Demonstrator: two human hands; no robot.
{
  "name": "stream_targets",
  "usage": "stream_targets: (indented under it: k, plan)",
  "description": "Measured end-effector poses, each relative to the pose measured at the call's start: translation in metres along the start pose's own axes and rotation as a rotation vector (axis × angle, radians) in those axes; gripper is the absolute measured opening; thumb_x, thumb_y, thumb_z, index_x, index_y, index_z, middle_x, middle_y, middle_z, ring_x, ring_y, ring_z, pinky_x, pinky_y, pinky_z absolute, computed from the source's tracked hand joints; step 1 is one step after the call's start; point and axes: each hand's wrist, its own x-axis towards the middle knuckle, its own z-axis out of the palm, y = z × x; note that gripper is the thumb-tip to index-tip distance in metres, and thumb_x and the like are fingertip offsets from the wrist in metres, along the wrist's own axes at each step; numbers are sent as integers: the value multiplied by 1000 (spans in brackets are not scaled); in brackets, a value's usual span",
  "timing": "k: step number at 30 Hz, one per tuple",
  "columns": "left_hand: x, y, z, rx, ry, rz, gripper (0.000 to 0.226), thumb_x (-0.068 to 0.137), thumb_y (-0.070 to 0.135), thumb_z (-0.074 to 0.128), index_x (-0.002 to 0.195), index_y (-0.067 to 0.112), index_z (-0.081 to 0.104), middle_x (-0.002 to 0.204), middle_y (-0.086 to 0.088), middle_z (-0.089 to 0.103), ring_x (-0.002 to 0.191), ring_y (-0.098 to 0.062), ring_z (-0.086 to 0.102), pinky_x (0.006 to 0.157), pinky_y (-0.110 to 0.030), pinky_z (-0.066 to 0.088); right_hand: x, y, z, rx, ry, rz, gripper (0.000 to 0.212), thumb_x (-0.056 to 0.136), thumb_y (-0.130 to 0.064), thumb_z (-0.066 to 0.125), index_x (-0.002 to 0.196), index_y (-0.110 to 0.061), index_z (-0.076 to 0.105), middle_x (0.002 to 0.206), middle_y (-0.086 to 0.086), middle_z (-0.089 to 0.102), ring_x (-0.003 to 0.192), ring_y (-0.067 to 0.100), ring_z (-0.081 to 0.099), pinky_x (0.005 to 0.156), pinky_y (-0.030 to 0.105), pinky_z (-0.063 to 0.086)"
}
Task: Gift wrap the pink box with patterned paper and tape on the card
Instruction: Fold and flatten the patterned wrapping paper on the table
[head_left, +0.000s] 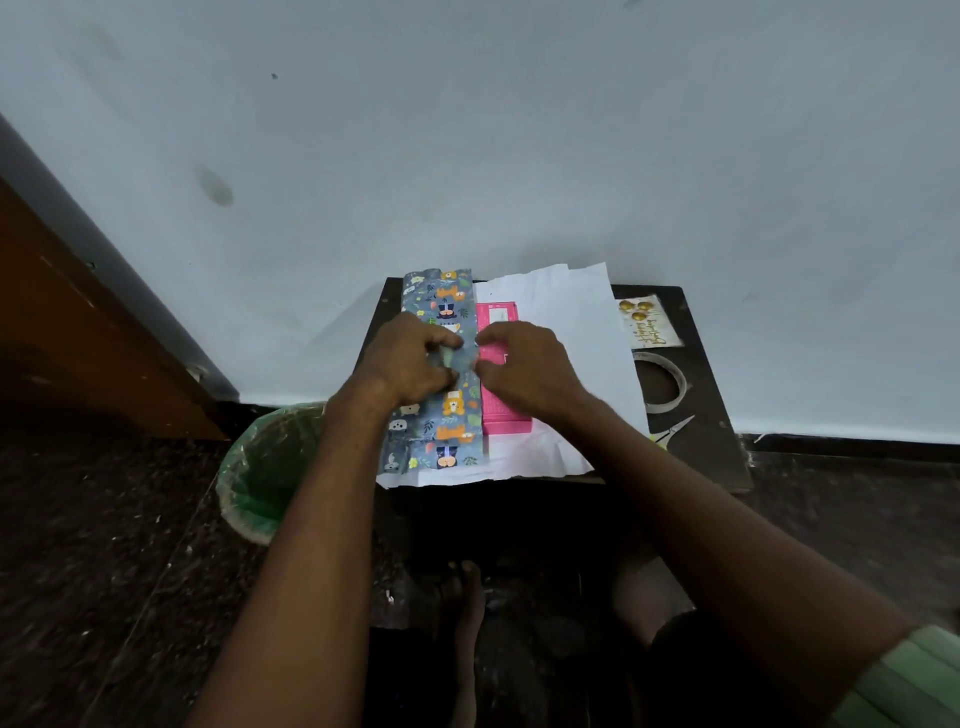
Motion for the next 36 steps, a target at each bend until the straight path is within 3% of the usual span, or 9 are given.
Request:
stream_targets:
  k: [3,9,14,18,22,27,31,33,36]
  plan:
    - [-1,1,1,9,45,25,51,72,38,92,121,36,77,138,-1,65,133,-26,57,112,-47,48,-1,2,-3,-57,-43,10,39,88,-26,76,127,-18,72,136,1,67,126,21,60,105,31,43]
    - [-3,19,3,-8,-46,94,64,81,-3,83,141,15,68,151,-8,57,140,-25,53,117,-32,42,11,27,-49,-197,333,198,50,78,-25,74,126,-13,69,123,11,68,121,35,54,97,38,41]
    - [-3,23,6,11,-33,123,63,82,-2,81,142,11,67,150,-6,61,140,-24,54,119,-33,39,22,58,-68,-97,275,416,50,62,-35,67,104,-9,62,105,12,70,110,40,63,78,33,44]
    - [0,23,11,13,-17,134,59,85,1,79,141,17,67,147,-5,59,137,-23,55,118,-37,44,17,62,-71,-28,252,455,30,74,-23,77,95,-13,58,102,7,69,101,32,65,76,31,44]
    - [2,27,18,86,24,156,48,93,14,75,140,22,67,142,-9,57,135,-28,54,114,-46,46,17,64,-76,108,295,455,30,77,-21,74,100,-7,61,93,2,63,86,25,58,73,33,45]
    - [3,26,22,76,32,157,47,93,12,75,138,20,68,139,-9,57,129,-29,56,111,-45,48,14,47,-77,678,206,498,27,79,-9,77,61,-8,56,44,-1,45,42,17,42,47,26,32]
    - [0,29,21,62,78,180,20,106,29,64,115,18,77,120,-8,65,117,-24,59,103,-40,48,13,19,-57,898,166,401,28,83,-7,71,57,-14,64,53,1,61,47,10,55,46,22,43]
    - [-3,33,20,5,111,144,45,113,41,44,92,14,73,101,-7,65,105,-24,61,89,-39,47,14,9,-38,945,180,366,25,83,-8,73,59,-11,71,67,8,70,63,16,61,54,27,48]
    - [-9,39,15,-198,135,12,66,114,54,30,95,6,72,89,-5,66,83,-21,62,77,-37,45,20,2,-13,999,154,381,21,86,-21,76,81,-1,78,81,9,75,72,23,63,65,39,51]
